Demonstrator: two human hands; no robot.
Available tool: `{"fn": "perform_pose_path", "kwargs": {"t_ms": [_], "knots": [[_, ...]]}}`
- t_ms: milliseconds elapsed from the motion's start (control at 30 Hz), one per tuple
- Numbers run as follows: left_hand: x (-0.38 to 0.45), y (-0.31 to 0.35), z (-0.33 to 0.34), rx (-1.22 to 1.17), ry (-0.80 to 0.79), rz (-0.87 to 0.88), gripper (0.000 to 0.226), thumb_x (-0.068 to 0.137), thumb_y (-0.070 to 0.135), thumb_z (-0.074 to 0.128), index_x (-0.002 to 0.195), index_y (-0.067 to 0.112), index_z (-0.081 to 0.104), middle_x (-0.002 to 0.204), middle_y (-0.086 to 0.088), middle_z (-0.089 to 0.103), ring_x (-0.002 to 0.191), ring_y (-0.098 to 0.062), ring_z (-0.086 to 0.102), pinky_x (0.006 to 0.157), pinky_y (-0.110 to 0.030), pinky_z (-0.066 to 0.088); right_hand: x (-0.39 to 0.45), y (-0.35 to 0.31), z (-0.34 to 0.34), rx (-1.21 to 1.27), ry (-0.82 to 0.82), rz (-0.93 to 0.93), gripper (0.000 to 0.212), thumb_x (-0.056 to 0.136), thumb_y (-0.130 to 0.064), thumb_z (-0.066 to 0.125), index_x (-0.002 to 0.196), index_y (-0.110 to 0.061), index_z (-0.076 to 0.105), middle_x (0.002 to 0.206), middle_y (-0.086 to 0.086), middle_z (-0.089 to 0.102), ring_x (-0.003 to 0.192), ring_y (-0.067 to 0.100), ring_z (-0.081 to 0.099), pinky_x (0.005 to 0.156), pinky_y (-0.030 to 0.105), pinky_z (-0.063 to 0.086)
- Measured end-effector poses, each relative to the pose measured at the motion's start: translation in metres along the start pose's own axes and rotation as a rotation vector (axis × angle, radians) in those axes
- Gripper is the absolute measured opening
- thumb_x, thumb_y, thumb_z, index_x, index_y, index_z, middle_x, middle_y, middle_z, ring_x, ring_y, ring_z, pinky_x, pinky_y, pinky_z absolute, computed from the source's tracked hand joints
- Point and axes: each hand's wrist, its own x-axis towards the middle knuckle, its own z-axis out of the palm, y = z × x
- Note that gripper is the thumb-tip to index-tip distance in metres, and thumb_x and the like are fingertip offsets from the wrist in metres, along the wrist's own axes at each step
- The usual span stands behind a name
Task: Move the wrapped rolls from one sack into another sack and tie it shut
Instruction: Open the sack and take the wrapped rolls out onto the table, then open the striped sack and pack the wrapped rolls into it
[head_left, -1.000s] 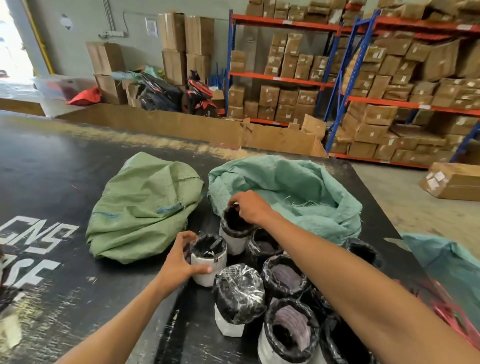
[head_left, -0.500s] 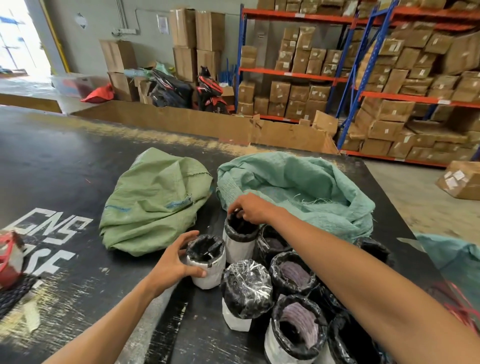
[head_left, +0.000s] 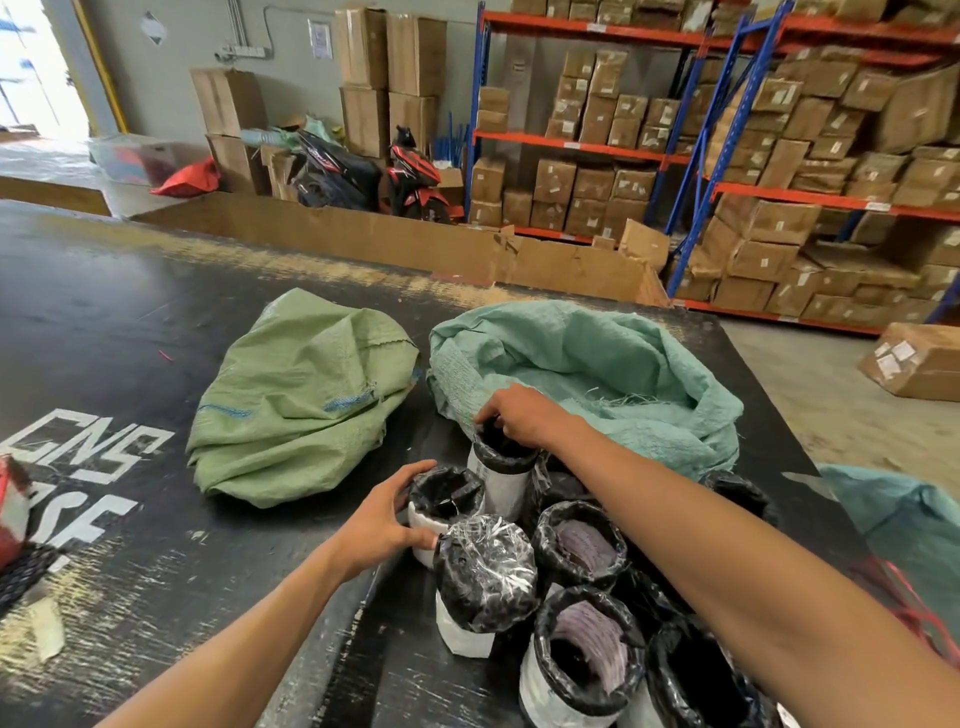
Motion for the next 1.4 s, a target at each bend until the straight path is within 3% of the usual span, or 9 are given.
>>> {"fn": "perform_pose_path", "kwargs": {"t_ms": [400, 567, 700, 833, 933, 1033, 1167, 1300, 1400], "knots": [[0.006, -0.001, 0.009, 0.066, -0.147, -0.039, 0.104, 0.066, 0.002, 0.08, 0.151, 0.033, 0.029, 0.142, 0.012, 0.05, 0.129, 0.003, 0.048, 0.111, -0.02, 0.033, -0.03, 0.022, 0.01, 0.168, -0.089, -0.009, 0.048, 0.1, -0.008, 0.046, 0.145, -0.025, 0.049, 0.15, 0.004, 0.047, 0.136, 0.026, 0.043, 0.112, 0.041, 0.035], [0.004, 0.007, 0.01, 0.107, -0.115, -0.034, 0.094, 0.077, -0.019, 0.061, 0.149, 0.032, 0.028, 0.137, 0.014, 0.048, 0.121, 0.01, 0.048, 0.1, -0.008, 0.039, -0.04, 0.02, 0.011, 0.207, -0.053, 0.017, 0.05, 0.101, -0.012, 0.047, 0.149, -0.025, 0.039, 0.152, 0.009, 0.042, 0.139, 0.028, 0.039, 0.114, 0.043, 0.033], [0.015, 0.019, 0.001, 0.13, 0.035, 0.007, 0.076, 0.07, -0.017, 0.047, 0.134, 0.023, 0.051, 0.134, -0.007, 0.055, 0.121, -0.012, 0.056, 0.101, -0.029, 0.049, -0.049, 0.024, 0.002, 0.272, 0.046, 0.035, 0.042, 0.104, -0.023, 0.045, 0.146, -0.028, 0.043, 0.149, 0.003, 0.047, 0.136, 0.021, 0.043, 0.11, 0.046, 0.037], [0.045, 0.045, -0.006, 0.304, 0.116, 0.075, 0.062, 0.073, -0.017, 0.042, 0.115, 0.022, 0.066, 0.12, 0.0, 0.066, 0.113, -0.017, 0.061, 0.102, -0.036, 0.049, -0.058, 0.046, -0.016, 0.25, 0.16, 0.128, 0.039, 0.104, -0.035, 0.043, 0.143, -0.031, 0.046, 0.142, -0.002, 0.054, 0.13, 0.018, 0.049, 0.107, 0.051, 0.038], [0.076, 0.066, -0.008, 0.462, 0.063, 0.081, 0.043, 0.086, 0.001, 0.056, 0.12, 0.026, 0.064, 0.123, 0.003, 0.064, 0.112, -0.018, 0.061, 0.105, -0.037, 0.045, -0.06, 0.082, -0.024, 0.248, 0.104, 0.216, 0.045, 0.1, -0.037, 0.049, 0.144, -0.032, 0.042, 0.145, 0.002, 0.049, 0.133, 0.024, 0.047, 0.107, 0.055, 0.038], [0.111, 0.08, -0.007, 0.611, 0.005, 0.05, 0.052, 0.09, 0.011, 0.064, 0.139, 0.022, 0.052, 0.128, -0.007, 0.059, 0.117, -0.028, 0.06, 0.107, -0.04, 0.042, -0.056, 0.119, -0.023, 0.198, -0.038, 0.268, 0.057, 0.094, -0.029, 0.056, 0.148, -0.031, 0.038, 0.153, 0.007, 0.039, 0.136, 0.029, 0.042, 0.11, 0.052, 0.036], [0.16, 0.085, -0.004, 0.97, -0.08, -0.021, 0.085, 0.086, 0.014, 0.068, 0.155, 0.031, 0.02, 0.155, -0.029, 0.022, 0.144, -0.041, 0.026, 0.117, -0.04, 0.025, -0.045, 0.159, -0.015, 0.163, -0.279, 0.303, 0.078, 0.085, -0.019, 0.065, 0.153, -0.035, 0.029, 0.162, 0.007, 0.025, 0.139, 0.03, 0.04, 0.113, 0.047, 0.035], [0.198, 0.075, 0.01, 1.254, -0.196, -0.166, 0.097, 0.086, 0.024, 0.069, 0.151, 0.053, 0.003, 0.155, -0.012, -0.039, 0.146, -0.042, -0.021, 0.12, -0.057, 0.006, -0.03, 0.192, 0.003, -0.016, -0.59, 0.322, 0.103, 0.081, -0.034, 0.079, 0.155, -0.046, 0.009, 0.166, 0.006, -0.004, 0.15, 0.036, 0.014, 0.118, 0.053, 0.024], [0.222, 0.063, 0.019, 1.396, -0.248, -0.199, 0.079, 0.092, 0.031, 0.063, 0.15, 0.054, 0.014, 0.154, -0.004, -0.042, 0.144, -0.039, -0.031, 0.118, -0.063, 0.001, -0.017, 0.214, 0.02, -0.092, -0.755, 0.284, 0.1, 0.087, -0.046, 0.072, 0.155, -0.047, -0.002, 0.166, 0.004, -0.013, 0.152, 0.035, 0.006, 0.119, 0.054, 0.02]]}}
